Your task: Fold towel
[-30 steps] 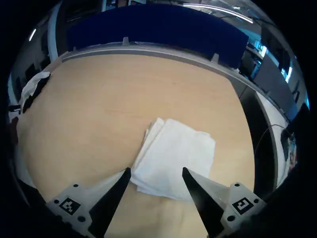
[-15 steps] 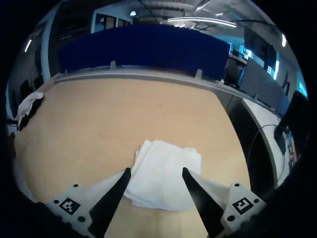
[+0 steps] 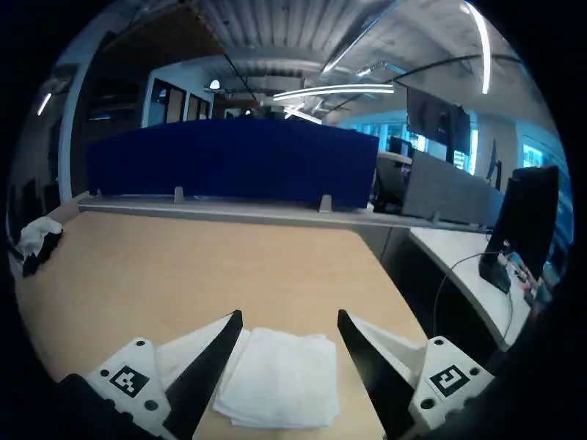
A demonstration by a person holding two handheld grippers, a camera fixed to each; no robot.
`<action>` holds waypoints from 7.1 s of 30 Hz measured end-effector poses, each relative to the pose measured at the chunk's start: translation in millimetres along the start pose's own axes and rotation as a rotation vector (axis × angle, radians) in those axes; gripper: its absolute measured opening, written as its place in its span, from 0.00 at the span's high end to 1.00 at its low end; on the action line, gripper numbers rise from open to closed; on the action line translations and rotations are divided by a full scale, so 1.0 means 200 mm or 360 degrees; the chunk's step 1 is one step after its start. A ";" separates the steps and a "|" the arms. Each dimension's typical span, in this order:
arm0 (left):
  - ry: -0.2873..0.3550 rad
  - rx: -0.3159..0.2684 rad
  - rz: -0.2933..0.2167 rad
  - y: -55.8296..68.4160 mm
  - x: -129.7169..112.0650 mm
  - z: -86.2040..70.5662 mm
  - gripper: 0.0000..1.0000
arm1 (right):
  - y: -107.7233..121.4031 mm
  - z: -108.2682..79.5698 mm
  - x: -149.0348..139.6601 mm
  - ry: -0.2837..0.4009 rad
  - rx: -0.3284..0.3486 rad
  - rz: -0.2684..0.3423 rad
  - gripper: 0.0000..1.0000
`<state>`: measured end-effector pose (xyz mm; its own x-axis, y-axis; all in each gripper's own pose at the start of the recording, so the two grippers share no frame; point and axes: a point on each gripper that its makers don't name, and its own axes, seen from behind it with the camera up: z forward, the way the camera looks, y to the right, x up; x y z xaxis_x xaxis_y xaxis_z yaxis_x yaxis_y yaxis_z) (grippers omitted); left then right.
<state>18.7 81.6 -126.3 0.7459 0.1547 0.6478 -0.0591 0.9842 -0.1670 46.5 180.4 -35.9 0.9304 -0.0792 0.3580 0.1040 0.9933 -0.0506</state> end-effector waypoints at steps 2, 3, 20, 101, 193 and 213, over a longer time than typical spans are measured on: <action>0.0014 -0.0001 -0.0005 0.00 0.01 0.00 0.09 | 0.01 0.00 0.06 0.0079 -0.0027 -0.0014 0.00; 0.0020 -0.0001 -0.0008 0.00 0.01 0.00 0.09 | 0.01 0.00 0.09 0.0116 -0.0040 -0.0021 0.00; 0.0220 0.0054 -0.0076 -0.10 0.19 0.01 0.09 | -0.08 -0.01 0.31 0.0323 -0.0038 -0.0007 0.00; 0.1142 0.0170 -0.0208 -0.39 0.34 0.38 0.09 | -0.95 0.16 0.03 0.0539 0.0083 0.0029 0.00; 0.1150 0.0154 -0.0163 -0.43 0.28 0.50 0.09 | -0.97 0.21 -0.08 0.0554 0.0108 0.0074 0.00; 0.1150 0.0158 -0.0164 -0.43 0.28 0.49 0.09 | -0.94 0.17 -0.09 0.0579 0.0120 0.0147 0.00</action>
<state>-0.1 14.1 -2.2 1.0000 -0.0008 -0.0007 0.0008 0.9991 -0.0414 -1.7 -1.9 -1.1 1.0000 -0.0003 -0.0002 0.0003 1.0000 0.0066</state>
